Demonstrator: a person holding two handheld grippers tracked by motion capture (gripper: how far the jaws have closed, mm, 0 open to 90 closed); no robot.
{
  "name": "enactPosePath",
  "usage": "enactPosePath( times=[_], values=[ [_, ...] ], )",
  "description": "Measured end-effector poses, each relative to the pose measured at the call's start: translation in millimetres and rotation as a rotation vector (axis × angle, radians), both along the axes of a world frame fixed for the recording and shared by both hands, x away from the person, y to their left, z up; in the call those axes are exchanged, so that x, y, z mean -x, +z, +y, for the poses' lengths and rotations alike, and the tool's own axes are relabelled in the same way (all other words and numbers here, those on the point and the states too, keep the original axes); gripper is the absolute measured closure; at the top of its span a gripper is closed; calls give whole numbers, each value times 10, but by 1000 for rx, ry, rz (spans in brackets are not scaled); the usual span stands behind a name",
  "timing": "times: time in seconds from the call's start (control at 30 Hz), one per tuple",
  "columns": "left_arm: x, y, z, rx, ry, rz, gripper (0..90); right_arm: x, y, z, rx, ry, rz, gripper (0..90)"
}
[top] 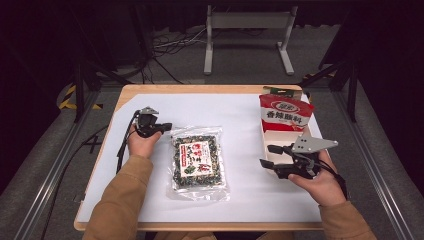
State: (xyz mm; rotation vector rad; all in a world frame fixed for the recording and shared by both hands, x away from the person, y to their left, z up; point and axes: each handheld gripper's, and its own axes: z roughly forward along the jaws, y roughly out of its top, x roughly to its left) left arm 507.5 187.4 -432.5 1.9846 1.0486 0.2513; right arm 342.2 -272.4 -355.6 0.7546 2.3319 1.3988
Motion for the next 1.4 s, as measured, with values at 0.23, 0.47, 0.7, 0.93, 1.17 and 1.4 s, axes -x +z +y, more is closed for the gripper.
enactPosePath(
  times=[0.23, 0.47, 0.7, 0.93, 1.17, 1.4],
  values=[
    [161, 260, 43, 38, -19, -91, 900, -50, -3, 124, -6, 21, 33, 445],
    [337, 480, 93, 92, -45, -157, 900, -157, -9, 273, -8, 22, 71, 430],
    [515, 661, 137, 146, -65, -217, 900, -297, -10, 512, -11, 32, 98, 376],
    [692, 868, 105, 159, -104, -305, 900, -501, -75, 829, 9, 42, 145, 321],
    [802, 975, 124, 188, -133, -331, 900, -572, -97, 915, 16, 39, 166, 296],
    [985, 1133, 99, 205, -165, -387, 900, -630, -96, 981, 26, 44, 153, 263]
  ],
)
